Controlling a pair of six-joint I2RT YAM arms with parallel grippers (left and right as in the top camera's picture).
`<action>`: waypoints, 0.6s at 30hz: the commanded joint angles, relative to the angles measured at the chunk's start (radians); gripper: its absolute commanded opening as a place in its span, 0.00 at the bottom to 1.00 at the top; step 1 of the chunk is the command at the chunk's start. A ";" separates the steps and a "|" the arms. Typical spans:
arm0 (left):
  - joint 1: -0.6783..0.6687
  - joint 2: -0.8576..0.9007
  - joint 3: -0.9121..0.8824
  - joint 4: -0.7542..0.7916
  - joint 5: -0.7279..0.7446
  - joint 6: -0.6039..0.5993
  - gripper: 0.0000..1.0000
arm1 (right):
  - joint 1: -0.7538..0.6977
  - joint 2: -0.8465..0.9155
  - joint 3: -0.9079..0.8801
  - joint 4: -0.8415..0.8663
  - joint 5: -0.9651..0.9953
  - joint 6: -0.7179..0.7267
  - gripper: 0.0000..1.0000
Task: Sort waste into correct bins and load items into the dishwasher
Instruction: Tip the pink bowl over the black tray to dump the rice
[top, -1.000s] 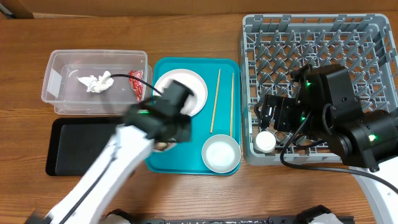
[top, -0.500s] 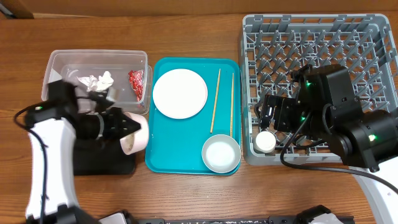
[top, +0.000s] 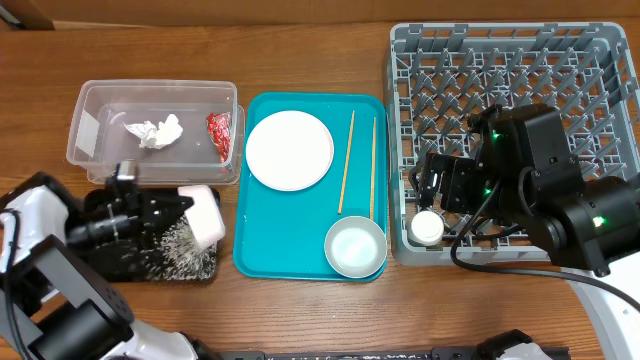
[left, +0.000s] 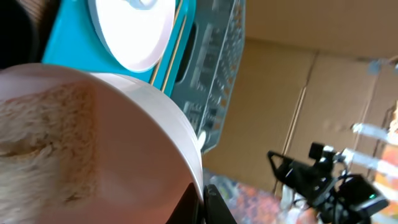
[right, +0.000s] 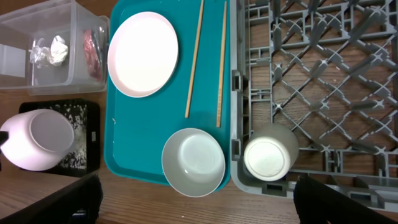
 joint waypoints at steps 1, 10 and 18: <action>0.050 0.011 -0.002 -0.022 0.101 0.212 0.04 | -0.001 -0.006 0.010 0.001 0.000 -0.004 1.00; 0.128 0.019 -0.002 -0.017 0.187 0.185 0.04 | -0.001 -0.006 0.010 0.002 0.001 -0.003 1.00; 0.129 0.023 -0.005 0.037 0.169 0.173 0.04 | -0.001 -0.006 0.010 0.002 0.001 -0.004 1.00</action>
